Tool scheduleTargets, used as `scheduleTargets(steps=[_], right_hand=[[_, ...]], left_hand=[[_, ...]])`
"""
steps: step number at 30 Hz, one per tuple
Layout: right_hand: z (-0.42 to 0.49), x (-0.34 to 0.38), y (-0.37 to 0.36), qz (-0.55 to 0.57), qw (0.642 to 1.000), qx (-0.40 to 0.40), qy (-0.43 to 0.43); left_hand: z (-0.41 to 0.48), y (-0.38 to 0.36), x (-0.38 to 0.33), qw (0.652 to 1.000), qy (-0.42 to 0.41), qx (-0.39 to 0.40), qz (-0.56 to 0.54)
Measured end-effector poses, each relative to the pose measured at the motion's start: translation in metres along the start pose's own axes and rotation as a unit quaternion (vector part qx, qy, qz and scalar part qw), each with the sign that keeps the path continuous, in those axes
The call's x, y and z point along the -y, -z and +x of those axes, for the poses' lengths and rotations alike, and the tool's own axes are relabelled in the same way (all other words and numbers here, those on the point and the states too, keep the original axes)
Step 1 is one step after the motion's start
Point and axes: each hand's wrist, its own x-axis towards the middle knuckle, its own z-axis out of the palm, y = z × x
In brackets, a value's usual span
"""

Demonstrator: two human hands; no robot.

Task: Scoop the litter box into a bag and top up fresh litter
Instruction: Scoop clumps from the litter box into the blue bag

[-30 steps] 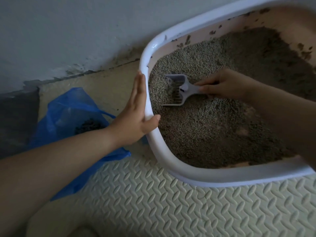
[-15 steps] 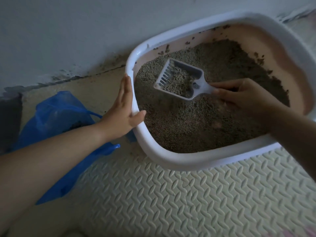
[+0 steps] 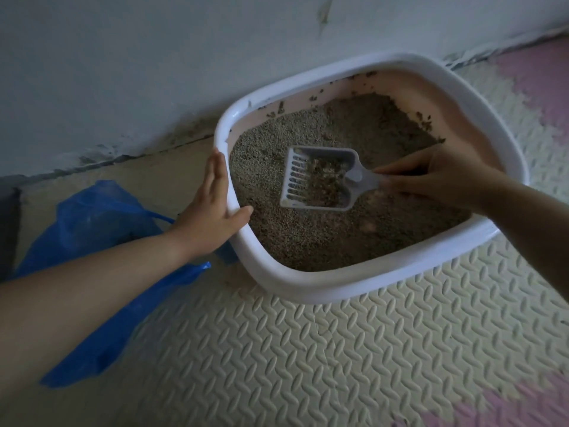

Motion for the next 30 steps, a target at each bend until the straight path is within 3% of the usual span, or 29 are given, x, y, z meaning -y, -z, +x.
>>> scheduleTargets(steps=[6, 12, 18, 24, 30], right_hand=[[0.036, 0.003, 0.002, -0.098, 0.990, 0.097, -0.007], [0.089, 0.017, -0.003, -0.246, 0.950, 0.189, 0.022], [0.130, 0.035, -0.025, -0.315, 0.924, 0.200, 0.084], [0.155, 0.023, -0.054, -0.245, 0.935, 0.222, 0.129], [0.146, -0.019, -0.069, -0.066, 0.965, 0.228, 0.114]], left_hand=[[-0.014, -0.002, 0.003, 1.000, -0.012, 0.004, -0.008], [-0.016, 0.009, 0.009, 0.995, -0.013, 0.084, 0.047], [-0.013, 0.005, 0.010, 0.993, -0.038, 0.087, 0.074], [-0.012, 0.005, 0.006, 0.994, -0.035, 0.081, 0.065], [-0.009, 0.002, 0.006, 0.994, -0.045, 0.076, 0.060]])
